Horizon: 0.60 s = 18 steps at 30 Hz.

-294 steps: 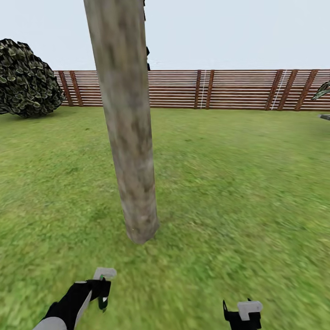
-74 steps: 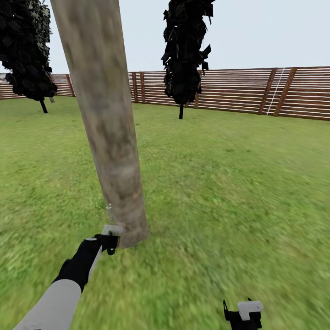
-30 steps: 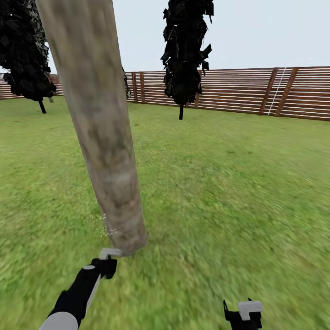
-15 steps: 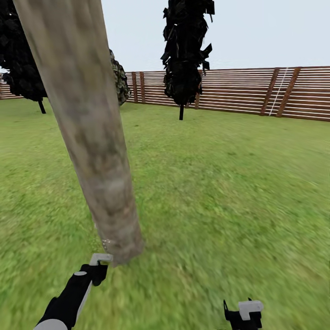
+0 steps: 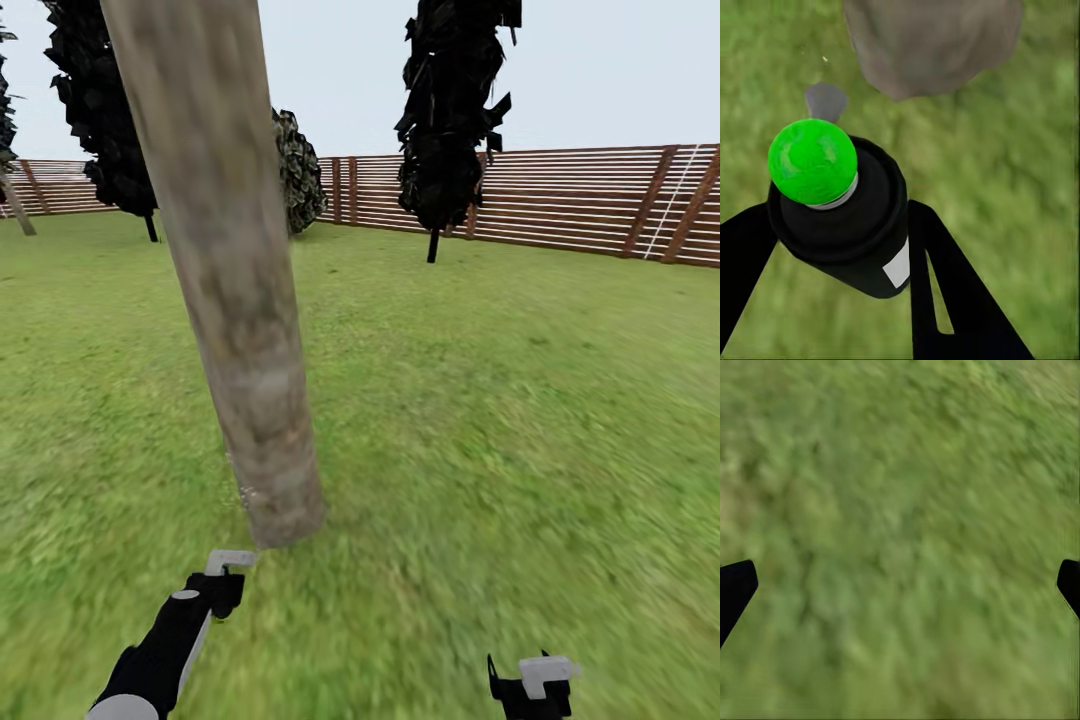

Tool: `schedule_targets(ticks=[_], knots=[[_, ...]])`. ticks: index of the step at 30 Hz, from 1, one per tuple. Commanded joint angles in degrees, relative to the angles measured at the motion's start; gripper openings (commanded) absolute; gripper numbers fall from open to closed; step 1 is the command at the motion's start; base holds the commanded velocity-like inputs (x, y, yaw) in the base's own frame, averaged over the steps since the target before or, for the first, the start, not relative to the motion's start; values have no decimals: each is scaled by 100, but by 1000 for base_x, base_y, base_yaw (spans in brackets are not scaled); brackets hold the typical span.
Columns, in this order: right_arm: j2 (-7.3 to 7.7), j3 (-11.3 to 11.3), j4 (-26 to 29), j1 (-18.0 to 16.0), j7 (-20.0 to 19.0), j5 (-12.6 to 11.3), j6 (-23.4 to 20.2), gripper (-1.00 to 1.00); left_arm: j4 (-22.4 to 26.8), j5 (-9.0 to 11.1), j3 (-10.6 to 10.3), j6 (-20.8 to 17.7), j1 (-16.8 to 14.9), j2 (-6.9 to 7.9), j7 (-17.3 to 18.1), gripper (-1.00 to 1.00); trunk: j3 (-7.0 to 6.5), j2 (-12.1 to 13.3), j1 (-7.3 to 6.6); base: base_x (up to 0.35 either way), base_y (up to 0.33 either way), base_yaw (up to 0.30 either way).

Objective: In the garden, pick up the pesticide atomizer on the floor and spray pesticide onto both trees until each tree trunk is fully covered.

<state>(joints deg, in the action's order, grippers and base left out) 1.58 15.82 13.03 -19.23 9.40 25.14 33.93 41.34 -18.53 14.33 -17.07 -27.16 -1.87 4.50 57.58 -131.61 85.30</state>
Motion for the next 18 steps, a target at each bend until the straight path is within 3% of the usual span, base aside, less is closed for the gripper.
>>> schedule_targets(ticks=[1, 8, 12, 18], knots=[[6, 7, 4, 3, 0, 0, 1, 100, 49, -2, -7, 23, -49, -82, -2, -100, 0, 0, 0, 3, -271, 11], [3, 5, 5, -2, 0, 0, 0, 100, 117, -9, -11, 43, -98, -141, 36, -100, 0, 0, 0, -130, -145, 2], [0, 6, -2, 0, 0, 6, 0, 100, 585, 10, -28, 38, -52, -96, 157, -100, 0, 0, 0, -11, -7, 0], [0, 8, -2, 2, 0, 9, 0, 100, 779, -8, -25, 28, -103, -88, 663, -100, 0, 0, 0, -267, 0, 0]])
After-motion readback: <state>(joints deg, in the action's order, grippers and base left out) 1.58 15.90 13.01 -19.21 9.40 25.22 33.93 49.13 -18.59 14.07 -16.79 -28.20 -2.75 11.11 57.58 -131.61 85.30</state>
